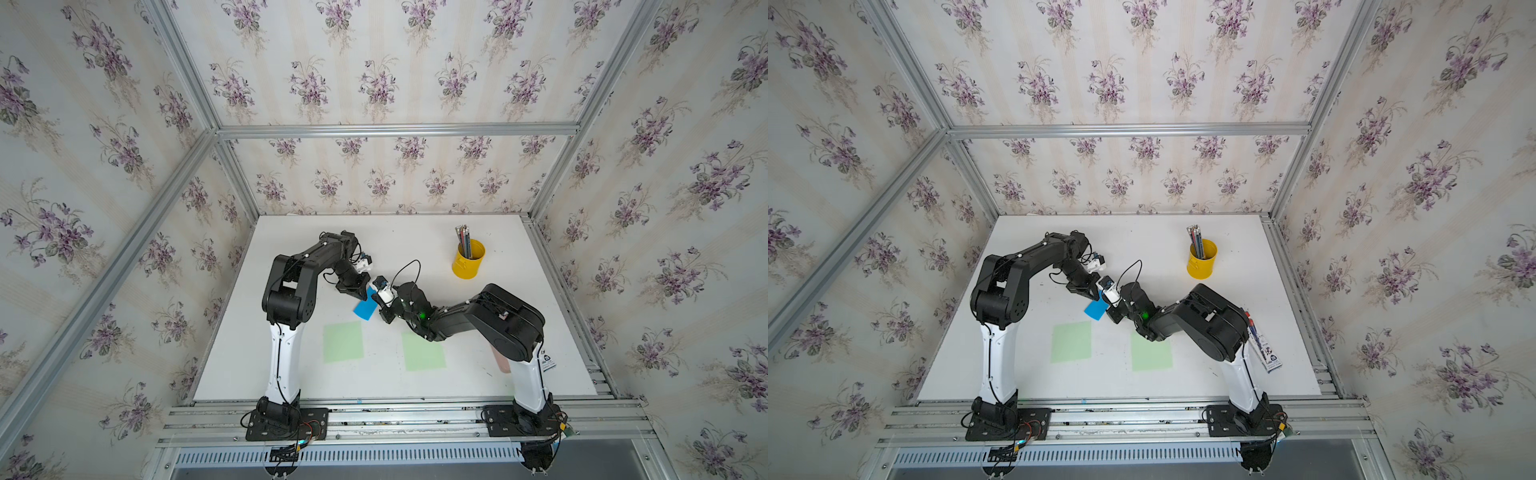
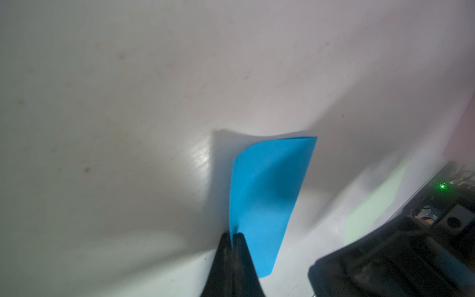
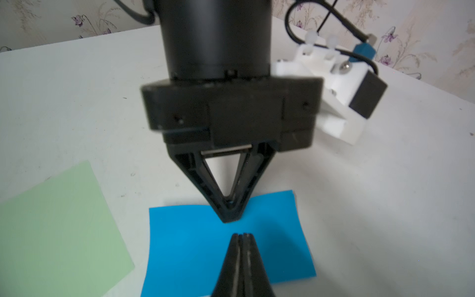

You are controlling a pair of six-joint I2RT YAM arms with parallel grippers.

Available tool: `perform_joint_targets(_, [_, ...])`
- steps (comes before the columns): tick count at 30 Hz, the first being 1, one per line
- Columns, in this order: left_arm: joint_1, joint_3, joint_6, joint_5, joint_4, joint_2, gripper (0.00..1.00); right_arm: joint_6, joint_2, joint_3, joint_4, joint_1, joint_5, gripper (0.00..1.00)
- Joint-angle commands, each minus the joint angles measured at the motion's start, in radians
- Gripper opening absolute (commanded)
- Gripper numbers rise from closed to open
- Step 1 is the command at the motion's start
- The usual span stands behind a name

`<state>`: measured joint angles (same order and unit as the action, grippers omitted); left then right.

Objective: Fold the square paper along the opposite sides
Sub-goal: Smooth out the paper at the center of the board.

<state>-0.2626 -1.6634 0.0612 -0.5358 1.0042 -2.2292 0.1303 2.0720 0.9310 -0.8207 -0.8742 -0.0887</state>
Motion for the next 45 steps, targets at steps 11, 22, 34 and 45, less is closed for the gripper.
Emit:
perform_joint_targets(11, [0.0,-0.009,0.024,-0.001,0.027,-0.006,0.0,0.019,0.107,0.15,0.26,-0.017,0.032,0.0])
perform_joint_targets(22, [0.004,-0.022,0.026,0.034,0.034,-0.009,0.0,0.052,0.093,0.118,0.423,-0.034,0.105,0.0])
perform_joint_targets(34, [0.01,-0.024,0.023,0.043,0.031,-0.007,0.0,0.031,0.0,-0.004,0.499,-0.052,0.11,0.0])
perform_joint_targets(45, [0.01,-0.018,0.027,0.04,0.027,-0.004,0.0,0.054,-0.108,0.001,0.396,-0.05,0.082,0.0])
